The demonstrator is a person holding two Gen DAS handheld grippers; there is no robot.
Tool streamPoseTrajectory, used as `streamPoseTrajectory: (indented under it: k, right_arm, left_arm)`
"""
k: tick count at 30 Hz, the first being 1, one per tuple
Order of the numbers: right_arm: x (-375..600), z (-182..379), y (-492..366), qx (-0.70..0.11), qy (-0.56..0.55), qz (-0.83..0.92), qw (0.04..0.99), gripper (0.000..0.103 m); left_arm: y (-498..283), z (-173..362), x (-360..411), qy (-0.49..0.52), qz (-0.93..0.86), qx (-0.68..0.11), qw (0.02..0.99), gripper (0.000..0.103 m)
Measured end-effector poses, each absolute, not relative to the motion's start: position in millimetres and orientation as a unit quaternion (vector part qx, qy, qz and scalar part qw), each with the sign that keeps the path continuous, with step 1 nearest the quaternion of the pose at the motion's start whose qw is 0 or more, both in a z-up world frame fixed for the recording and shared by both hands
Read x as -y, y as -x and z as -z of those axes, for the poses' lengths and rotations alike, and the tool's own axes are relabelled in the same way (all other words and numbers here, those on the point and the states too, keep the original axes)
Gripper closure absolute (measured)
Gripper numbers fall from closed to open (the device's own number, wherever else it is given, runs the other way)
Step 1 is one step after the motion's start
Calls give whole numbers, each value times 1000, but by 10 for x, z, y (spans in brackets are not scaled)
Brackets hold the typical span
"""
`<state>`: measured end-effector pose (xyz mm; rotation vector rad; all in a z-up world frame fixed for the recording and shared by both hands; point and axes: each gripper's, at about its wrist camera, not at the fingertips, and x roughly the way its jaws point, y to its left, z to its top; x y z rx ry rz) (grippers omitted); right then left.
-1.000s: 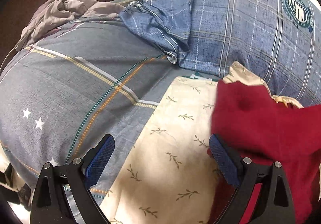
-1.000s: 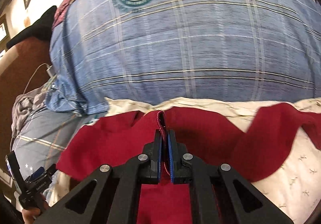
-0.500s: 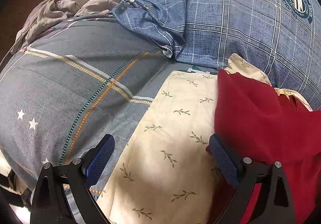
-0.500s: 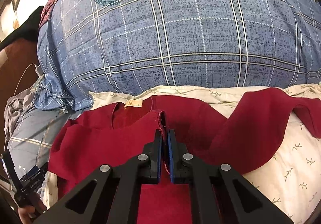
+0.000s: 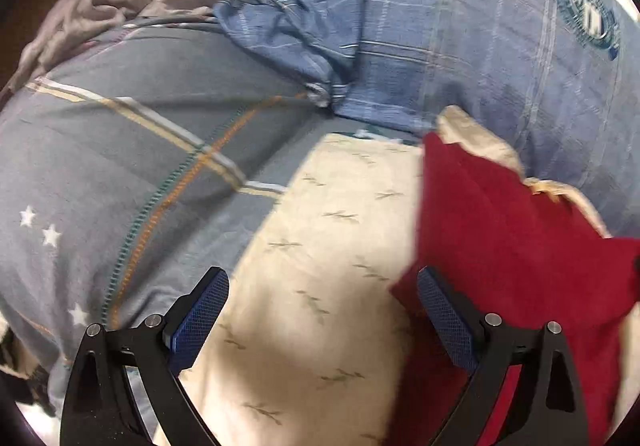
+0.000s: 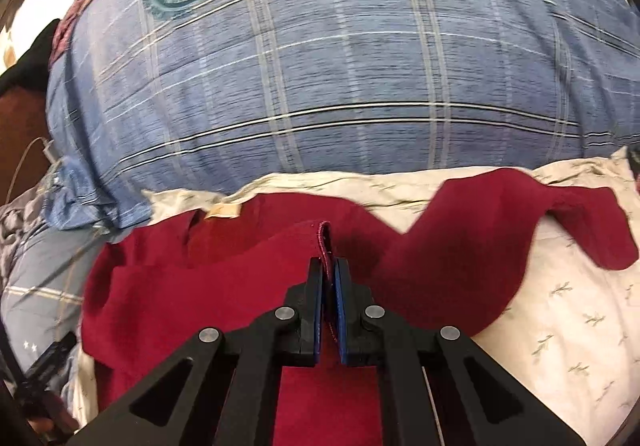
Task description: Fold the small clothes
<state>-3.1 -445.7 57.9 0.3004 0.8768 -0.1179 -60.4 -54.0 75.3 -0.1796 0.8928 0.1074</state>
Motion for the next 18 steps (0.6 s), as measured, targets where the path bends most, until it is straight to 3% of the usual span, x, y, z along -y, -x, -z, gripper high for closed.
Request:
streamPoseTrajectory:
  k: [4,5,7,10,13,15,18]
  right_arm:
    - [4516,-332,-69,-455,-125,89,877,91]
    - [4523,-241,-102,-466,-113,106,871,83]
    - [4494,-191,-122,-472,-97,120,868,79]
    - [4322,-417,-77,-436,-87,109,889,65]
    - [3867,-689,-157,-390,-82,1,917,54]
    - [3532,-712,-289,-391,-85,-96,912,52]
    - [2935,-596,-571,-417,-74,-218,879,40]
  left_arm:
    - [518,-844,686,54,-63,-420,904,7]
    - [471,-802,728,51,-60,-426,901,8]
    - [412,-688,784,42,-58,-437,897,8]
    - [329,-475,753,35,-73,-456,886,7]
    - [270,-440,682,63,-73,-455,885,7]
    - [248,-437,700,54,-76,-453,887,6]
    - [220,-400,724,47,-75,-454,887,6]
